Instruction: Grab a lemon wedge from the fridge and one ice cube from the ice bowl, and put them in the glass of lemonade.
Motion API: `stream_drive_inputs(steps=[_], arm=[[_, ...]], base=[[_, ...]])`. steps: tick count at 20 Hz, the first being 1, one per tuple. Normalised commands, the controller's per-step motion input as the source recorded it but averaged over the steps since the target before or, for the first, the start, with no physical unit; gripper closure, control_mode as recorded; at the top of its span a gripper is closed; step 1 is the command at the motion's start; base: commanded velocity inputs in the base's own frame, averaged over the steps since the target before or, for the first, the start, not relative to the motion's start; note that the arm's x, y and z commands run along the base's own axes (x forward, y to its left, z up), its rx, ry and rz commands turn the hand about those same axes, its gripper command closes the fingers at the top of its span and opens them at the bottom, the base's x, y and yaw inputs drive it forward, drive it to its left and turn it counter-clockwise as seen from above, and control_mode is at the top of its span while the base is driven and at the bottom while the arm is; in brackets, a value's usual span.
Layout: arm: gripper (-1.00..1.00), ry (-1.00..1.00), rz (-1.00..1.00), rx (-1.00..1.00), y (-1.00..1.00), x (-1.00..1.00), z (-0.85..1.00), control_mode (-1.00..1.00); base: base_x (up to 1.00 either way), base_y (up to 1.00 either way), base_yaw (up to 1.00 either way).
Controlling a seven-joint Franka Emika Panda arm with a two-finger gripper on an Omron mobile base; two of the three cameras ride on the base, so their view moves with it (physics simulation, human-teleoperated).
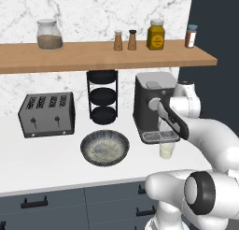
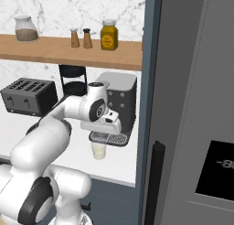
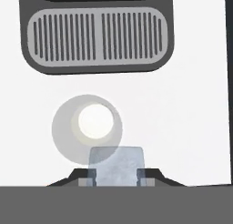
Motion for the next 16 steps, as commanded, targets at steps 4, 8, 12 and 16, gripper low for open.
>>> stream_drive_inputs(steps=[4,8,12,16], arm=[[1.0,0.0,-0.1,-0.11,0.47,0.0,0.0,-1.0],[1.0,0.01,-0.03,-0.07,0.38,0.0,-0.01,-1.0],[1.0,0.01,0.0,0.0,0.0,0.02,-0.12,-1.0],[1.0,0.0,0.0,0.0,-0.06,0.1,-0.09,-1.0]], base=[[0.0,0.0,0.0],[0.0,0.0,0.0],[0.0,0.0,0.0],[0.0,0.0,0.0]])
